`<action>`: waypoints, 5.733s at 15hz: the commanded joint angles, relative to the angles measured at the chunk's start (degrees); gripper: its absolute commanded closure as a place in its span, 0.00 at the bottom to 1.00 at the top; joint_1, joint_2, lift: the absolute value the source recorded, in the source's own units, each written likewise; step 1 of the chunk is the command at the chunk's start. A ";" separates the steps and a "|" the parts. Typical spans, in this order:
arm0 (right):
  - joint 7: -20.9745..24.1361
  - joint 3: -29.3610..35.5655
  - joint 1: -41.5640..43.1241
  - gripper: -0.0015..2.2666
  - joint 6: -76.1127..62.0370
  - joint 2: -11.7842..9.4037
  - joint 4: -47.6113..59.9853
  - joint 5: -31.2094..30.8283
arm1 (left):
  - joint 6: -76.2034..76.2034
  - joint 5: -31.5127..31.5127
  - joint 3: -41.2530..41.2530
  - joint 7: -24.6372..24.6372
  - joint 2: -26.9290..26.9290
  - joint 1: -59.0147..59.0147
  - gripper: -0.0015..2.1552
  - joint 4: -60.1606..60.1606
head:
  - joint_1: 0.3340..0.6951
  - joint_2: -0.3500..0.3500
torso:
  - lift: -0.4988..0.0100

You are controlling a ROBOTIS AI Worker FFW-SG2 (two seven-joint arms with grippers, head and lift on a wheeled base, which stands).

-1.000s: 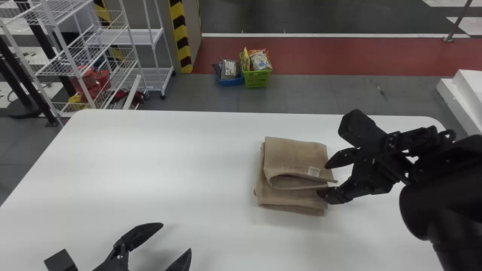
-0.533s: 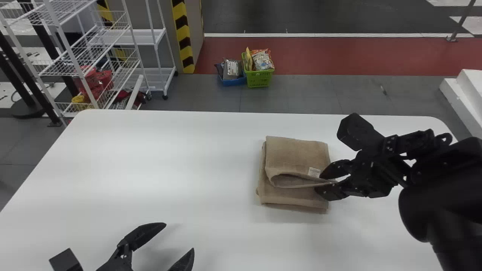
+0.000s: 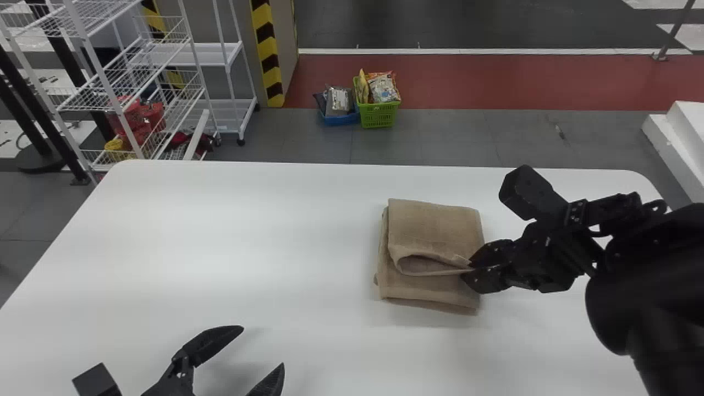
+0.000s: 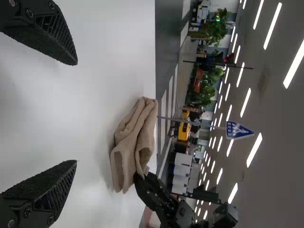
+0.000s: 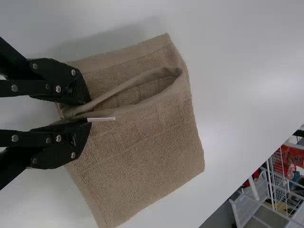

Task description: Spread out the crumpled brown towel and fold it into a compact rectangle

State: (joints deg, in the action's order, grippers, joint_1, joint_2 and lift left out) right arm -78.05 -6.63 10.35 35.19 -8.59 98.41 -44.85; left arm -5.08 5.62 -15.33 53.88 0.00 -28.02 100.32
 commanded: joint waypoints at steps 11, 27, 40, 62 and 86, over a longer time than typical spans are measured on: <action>-0.28 -2.69 -0.50 0.13 2.39 0.33 1.78 1.43 | 0.12 -0.09 -0.23 0.08 0.15 -0.01 0.03 0.23 | 1.00 0.61 | 0.73; -0.28 4.96 4.51 0.24 12.05 4.64 -4.81 10.49 | -0.40 0.18 -0.31 0.35 0.15 -0.10 0.03 -0.21 | 1.00 0.62 | 0.73; -0.28 1.35 -5.69 0.27 12.05 4.46 1.78 9.61 | -0.40 0.18 -0.40 0.35 0.15 -0.01 0.03 -0.56 | 1.00 0.66 | 0.73; 36.04 26.23 -36.10 0.03 -27.50 8.64 20.06 48.28 | -5.85 1.67 3.20 -8.70 0.15 -6.69 0.04 9.02 | 1.00 0.44 | 0.73; 46.41 28.60 -35.75 0.04 -29.78 8.64 12.86 53.46 | -10.95 -5.89 9.09 -28.22 0.15 -14.16 0.03 14.21 | 1.00 0.18 | 0.73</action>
State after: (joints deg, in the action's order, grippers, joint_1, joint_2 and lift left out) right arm -31.28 22.58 -25.47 5.55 -0.18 111.42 8.60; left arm -15.52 -0.27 -6.26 26.33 0.00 -42.21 114.50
